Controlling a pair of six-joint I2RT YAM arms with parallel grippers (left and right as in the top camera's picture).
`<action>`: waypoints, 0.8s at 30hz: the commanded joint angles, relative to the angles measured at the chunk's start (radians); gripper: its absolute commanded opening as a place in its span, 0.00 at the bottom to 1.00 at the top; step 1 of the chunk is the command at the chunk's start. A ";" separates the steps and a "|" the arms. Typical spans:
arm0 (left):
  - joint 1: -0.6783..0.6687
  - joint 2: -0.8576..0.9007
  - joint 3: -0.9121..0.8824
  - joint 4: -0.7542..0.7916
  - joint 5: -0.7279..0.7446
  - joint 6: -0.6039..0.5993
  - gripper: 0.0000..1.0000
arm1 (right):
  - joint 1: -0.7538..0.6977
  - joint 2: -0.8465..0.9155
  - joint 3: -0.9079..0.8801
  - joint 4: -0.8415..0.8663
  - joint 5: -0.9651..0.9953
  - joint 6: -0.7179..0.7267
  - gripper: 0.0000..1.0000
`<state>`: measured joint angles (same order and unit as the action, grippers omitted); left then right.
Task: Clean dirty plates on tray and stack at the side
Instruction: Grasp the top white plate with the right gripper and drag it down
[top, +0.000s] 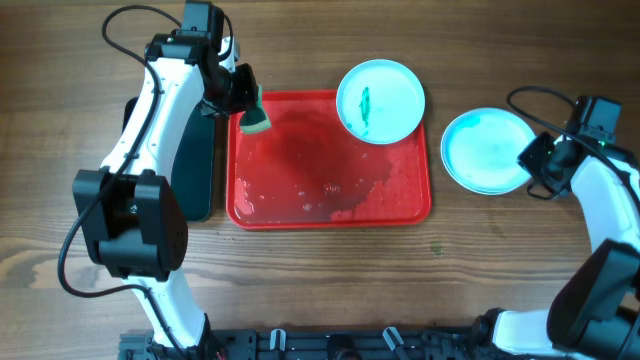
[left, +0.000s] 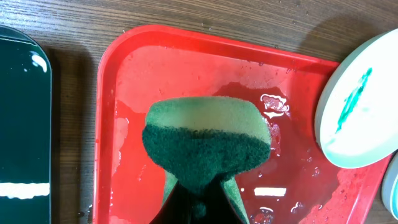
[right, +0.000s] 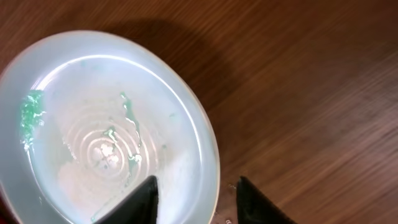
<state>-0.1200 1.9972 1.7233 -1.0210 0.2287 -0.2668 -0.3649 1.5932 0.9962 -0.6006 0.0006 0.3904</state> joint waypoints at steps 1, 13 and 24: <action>-0.002 0.000 0.008 0.004 -0.014 0.020 0.04 | 0.010 0.014 0.018 0.014 -0.208 -0.082 0.52; -0.002 0.000 0.008 0.045 -0.022 -0.029 0.04 | 0.491 0.124 0.156 0.114 -0.111 0.385 0.29; -0.002 0.000 0.008 0.037 -0.041 -0.029 0.04 | 0.542 0.409 0.156 0.211 -0.252 0.410 0.15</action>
<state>-0.1200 1.9972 1.7233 -0.9840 0.1997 -0.2832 0.1734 1.9457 1.1564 -0.3836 -0.1925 0.7921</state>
